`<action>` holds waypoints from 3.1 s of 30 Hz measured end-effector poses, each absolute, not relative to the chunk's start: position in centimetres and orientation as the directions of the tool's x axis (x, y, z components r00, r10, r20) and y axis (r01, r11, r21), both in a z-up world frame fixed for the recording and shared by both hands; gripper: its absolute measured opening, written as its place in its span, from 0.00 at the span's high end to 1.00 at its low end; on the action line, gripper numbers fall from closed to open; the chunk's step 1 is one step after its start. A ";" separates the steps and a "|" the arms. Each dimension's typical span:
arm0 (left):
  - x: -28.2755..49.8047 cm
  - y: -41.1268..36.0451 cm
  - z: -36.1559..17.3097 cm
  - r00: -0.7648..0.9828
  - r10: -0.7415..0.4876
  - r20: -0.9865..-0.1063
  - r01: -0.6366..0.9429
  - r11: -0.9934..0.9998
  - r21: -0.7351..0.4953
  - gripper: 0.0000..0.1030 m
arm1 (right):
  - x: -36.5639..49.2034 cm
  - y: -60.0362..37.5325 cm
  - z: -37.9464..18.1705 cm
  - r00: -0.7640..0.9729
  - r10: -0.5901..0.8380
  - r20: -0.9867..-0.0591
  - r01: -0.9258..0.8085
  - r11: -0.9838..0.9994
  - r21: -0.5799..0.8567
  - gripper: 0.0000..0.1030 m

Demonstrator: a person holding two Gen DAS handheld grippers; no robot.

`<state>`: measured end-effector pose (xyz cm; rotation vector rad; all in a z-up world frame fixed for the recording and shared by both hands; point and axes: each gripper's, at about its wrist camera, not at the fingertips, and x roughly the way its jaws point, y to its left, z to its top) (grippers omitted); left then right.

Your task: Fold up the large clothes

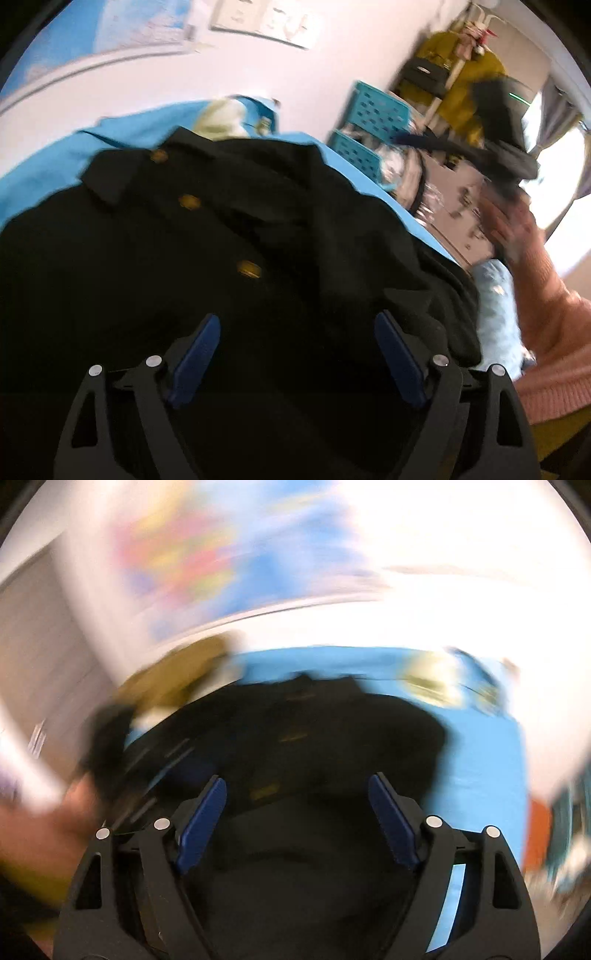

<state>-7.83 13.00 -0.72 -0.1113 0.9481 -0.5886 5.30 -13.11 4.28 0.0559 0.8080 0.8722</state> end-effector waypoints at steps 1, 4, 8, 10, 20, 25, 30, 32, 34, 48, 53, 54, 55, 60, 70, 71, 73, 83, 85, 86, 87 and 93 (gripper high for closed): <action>-7.8 12.7 -0.8 0.427 -0.537 -0.728 0.432 0.828 -0.357 0.19 | 7.8 -13.4 3.1 0.383 0.680 -0.625 -0.620 0.691 0.372 0.26; -7.5 12.3 -1.1 0.398 -0.572 -0.717 0.436 0.806 -0.401 0.16 | 13.0 -13.3 0.0 0.392 0.617 -0.682 -0.528 0.758 0.383 0.26; -7.6 12.0 -1.5 0.352 -0.610 -0.710 0.447 0.776 -0.445 0.16 | 16.5 -11.9 -2.8 0.258 0.698 -0.668 -0.525 0.682 0.509 0.37; -7.8 11.7 -1.7 0.341 -0.612 -0.714 0.456 0.771 -0.444 0.16 | 16.6 -10.5 -3.4 0.228 0.690 -0.687 -0.566 0.668 0.483 0.49; -7.2 13.3 -0.9 0.369 -0.625 -0.688 0.439 0.770 -0.463 0.18 | 13.6 -13.8 4.5 0.550 0.529 -0.647 -0.578 0.800 0.163 0.97; -6.2 13.1 -1.3 0.368 -0.613 -0.699 0.440 0.777 -0.450 0.18 | 15.8 -13.6 1.0 0.570 0.395 -0.721 -0.478 0.873 0.101 0.96; -6.7 12.8 -1.5 0.332 -0.645 -0.688 0.449 0.750 -0.486 0.17 | 15.8 -13.5 -0.8 0.551 0.355 -0.755 -0.427 0.897 0.111 0.62; -7.2 12.3 -0.7 0.328 -0.659 -0.677 0.474 0.735 -0.486 0.17 | 14.1 -14.7 1.1 0.598 0.401 -0.694 -0.423 0.893 0.152 0.36; -8.0 11.1 0.4 0.323 -0.678 -0.660 0.524 0.709 -0.472 0.15 | 12.3 -15.9 2.7 0.612 0.456 -0.646 -0.442 0.875 0.198 0.32; -5.9 8.9 -0.9 0.330 -0.581 -0.744 0.529 0.766 -0.365 0.26 | 0.8 -11.8 3.4 0.404 0.676 -0.617 -0.731 0.644 0.227 0.29; -1.3 14.1 3.2 0.557 -0.374 -0.741 0.351 0.915 -0.198 0.19 | 7.8 -9.3 5.1 0.454 0.658 -0.601 -0.674 0.695 0.251 0.29; 0.5 15.2 3.9 0.583 -0.325 -0.745 0.299 0.938 -0.176 0.19 | 9.2 -8.6 5.3 0.465 0.647 -0.604 -0.657 0.710 0.255 0.29; 2.1 16.1 4.3 0.593 -0.295 -0.749 0.260 0.951 -0.168 0.19 | 11.5 -7.3 5.4 0.458 0.637 -0.620 -0.645 0.718 0.260 0.28; 12.1 19.3 4.2 0.560 -0.186 -0.807 0.068 0.981 -0.179 0.19 | 19.8 -2.3 4.4 0.399 0.600 -0.694 -0.571 0.754 0.323 0.27; 20.3 17.9 -3.1 0.290 -0.103 -0.951 0.057 0.994 -0.091 0.40 | 23.5 4.4 -0.7 0.239 0.455 -0.858 -0.652 0.730 0.206 0.59; 19.9 17.5 -3.0 0.313 -0.093 -0.945 0.076 0.994 -0.073 0.43 | 22.9 3.8 -0.5 0.247 0.470 -0.847 -0.672 0.713 0.200 0.71; 18.8 17.1 -2.3 0.371 -0.083 -0.925 0.107 0.993 -0.046 0.57 | 21.6 2.6 0.5 0.286 0.521 -0.804 -0.701 0.686 0.195 0.78; 15.2 17.0 2.8 0.710 -0.003 -0.705 0.076 0.994 0.073 0.75 | 18.9 2.4 0.7 0.516 0.553 -0.654 -0.710 0.703 0.034 0.71; 16.3 16.7 -0.6 0.643 0.071 -0.763 0.065 0.987 0.146 0.75 | 19.1 3.1 -0.5 0.489 0.518 -0.702 -0.704 0.710 0.033 0.64; 16.7 16.9 -2.0 0.607 0.079 -0.791 0.064 0.987 0.148 0.74 | 19.1 2.9 -0.6 0.478 0.516 -0.711 -0.701 0.712 0.046 0.60; 16.6 17.1 -2.6 0.597 0.091 -0.797 0.060 0.986 0.157 0.68 | 19.0 2.5 -0.5 0.477 0.511 -0.715 -0.693 0.719 0.051 0.56; 13.9 19.0 -0.8 0.630 0.052 -0.774 0.035 0.995 0.096 0.27 | 18.3 -1.4 1.8 0.441 0.561 -0.700 -0.666 0.728 0.164 0.35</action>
